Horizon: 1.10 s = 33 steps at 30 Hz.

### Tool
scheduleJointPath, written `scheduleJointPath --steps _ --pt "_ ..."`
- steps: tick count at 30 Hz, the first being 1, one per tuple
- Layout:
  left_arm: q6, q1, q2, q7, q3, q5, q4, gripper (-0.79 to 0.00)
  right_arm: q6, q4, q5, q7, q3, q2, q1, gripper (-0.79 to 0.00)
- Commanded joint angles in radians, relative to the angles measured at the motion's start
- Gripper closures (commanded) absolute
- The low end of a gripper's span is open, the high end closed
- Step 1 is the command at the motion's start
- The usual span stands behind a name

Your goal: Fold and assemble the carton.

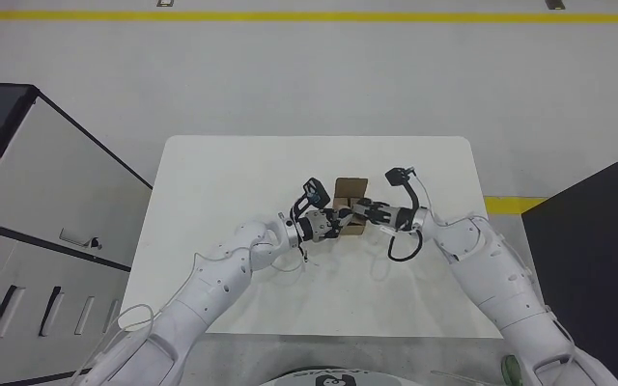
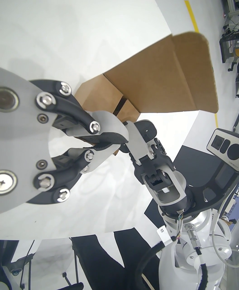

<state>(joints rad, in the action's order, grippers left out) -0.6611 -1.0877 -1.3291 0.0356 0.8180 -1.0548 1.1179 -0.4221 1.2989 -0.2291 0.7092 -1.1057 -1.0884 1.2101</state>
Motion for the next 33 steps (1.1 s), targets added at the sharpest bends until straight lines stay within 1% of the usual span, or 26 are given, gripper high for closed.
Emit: scheduleJointPath --steps 1,6,13,20,21,22,24,25,26,27,28,31,33 --pt "0.004 -0.003 0.001 0.006 0.005 0.001 0.005 0.000 -0.005 0.005 0.008 -0.003 -0.007 0.001 0.004 0.000" --pt "0.003 -0.014 0.005 0.012 0.020 -0.001 0.026 0.000 -0.021 0.013 0.062 0.007 -0.033 0.006 0.017 0.000" --pt "-0.005 -0.040 0.017 0.013 0.052 -0.007 0.080 0.000 -0.034 0.022 0.141 0.043 -0.075 0.015 0.031 0.000" --pt "-0.018 -0.098 0.039 0.001 0.104 -0.003 0.166 0.000 -0.048 0.022 0.254 0.102 -0.126 0.027 0.055 0.000" --pt "-0.018 -0.108 0.042 -0.003 0.111 -0.003 0.180 -0.009 -0.051 0.023 0.269 0.112 -0.131 0.028 0.058 0.000" --pt "-0.018 -0.117 0.045 -0.008 0.117 -0.003 0.193 -0.071 -0.053 0.024 0.283 0.119 -0.136 0.029 0.060 0.000" --pt "-0.022 -0.129 0.049 -0.017 0.126 -0.001 0.212 -0.222 -0.057 0.029 0.300 0.137 -0.140 0.031 0.063 0.000" --pt "-0.024 -0.133 0.050 -0.022 0.129 0.000 0.218 -0.259 -0.061 0.033 0.309 0.146 -0.141 0.032 0.065 0.000" --pt "-0.025 -0.136 0.051 -0.027 0.130 0.001 0.223 -0.351 -0.062 0.035 0.312 0.150 -0.140 0.032 0.065 0.000" --pt "-0.026 -0.138 0.052 -0.031 0.131 0.002 0.228 -0.665 -0.062 0.035 0.312 0.150 -0.140 0.032 0.065 -0.419" --pt "-0.025 -0.139 0.052 -0.036 0.131 0.005 0.233 -0.785 -0.062 0.035 0.312 0.150 -0.140 0.032 0.065 -0.785" --pt "-0.025 -0.138 0.052 -0.076 0.123 0.015 0.270 -0.785 -0.062 0.035 0.312 0.150 -0.140 0.032 0.065 -0.785" --pt "-0.025 -0.138 0.052 -0.076 0.123 0.015 0.270 -0.785 -0.062 0.035 0.312 0.150 -0.140 0.032 0.065 -0.785"
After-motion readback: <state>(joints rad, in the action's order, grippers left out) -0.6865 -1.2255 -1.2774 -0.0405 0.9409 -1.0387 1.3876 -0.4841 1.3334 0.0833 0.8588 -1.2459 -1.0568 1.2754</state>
